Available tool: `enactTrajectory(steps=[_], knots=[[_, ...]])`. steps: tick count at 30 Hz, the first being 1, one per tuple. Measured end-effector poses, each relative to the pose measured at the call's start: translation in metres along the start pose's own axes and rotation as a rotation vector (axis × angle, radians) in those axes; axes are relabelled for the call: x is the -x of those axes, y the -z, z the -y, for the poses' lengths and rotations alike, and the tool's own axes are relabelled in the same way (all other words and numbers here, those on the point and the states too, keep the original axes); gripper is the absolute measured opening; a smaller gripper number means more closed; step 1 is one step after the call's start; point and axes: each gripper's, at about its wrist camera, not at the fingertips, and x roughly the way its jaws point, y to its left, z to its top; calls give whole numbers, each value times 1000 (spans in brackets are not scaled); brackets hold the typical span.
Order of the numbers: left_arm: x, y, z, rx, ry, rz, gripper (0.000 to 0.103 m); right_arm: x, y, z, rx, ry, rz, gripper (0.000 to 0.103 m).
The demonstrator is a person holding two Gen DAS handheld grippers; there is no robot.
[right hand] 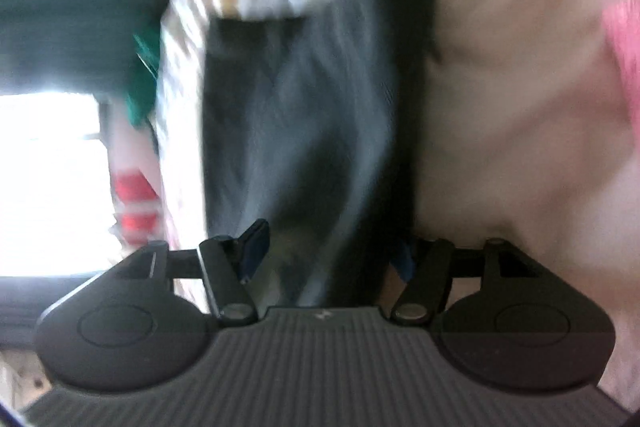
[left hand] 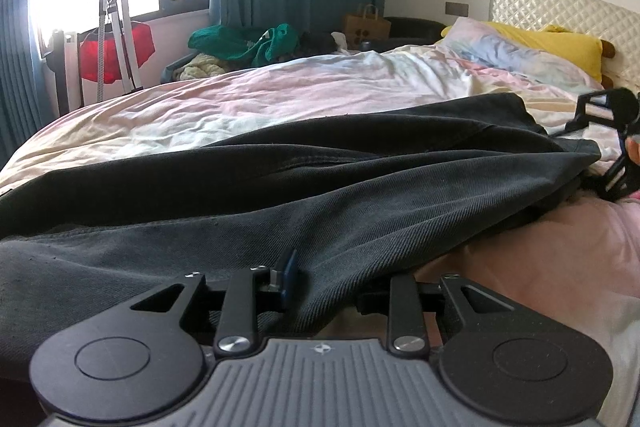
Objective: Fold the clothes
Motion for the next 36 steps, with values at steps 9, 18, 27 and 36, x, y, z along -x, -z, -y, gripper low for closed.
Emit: enactTrajectory(steps=[9,18,27,36], knots=[[0,0,1,9,2,1,31,6,-8,-21,89,-43,96,67],[0,0,2,18,1,0,32,4,-31,-37,162,-166,114,67],[-1,2,5,3,-8,1,36,-17,-34,-22,170,5,57,40],[5,7,9,34,-33,13,40,2,-28,-52,282,-74,136,10]])
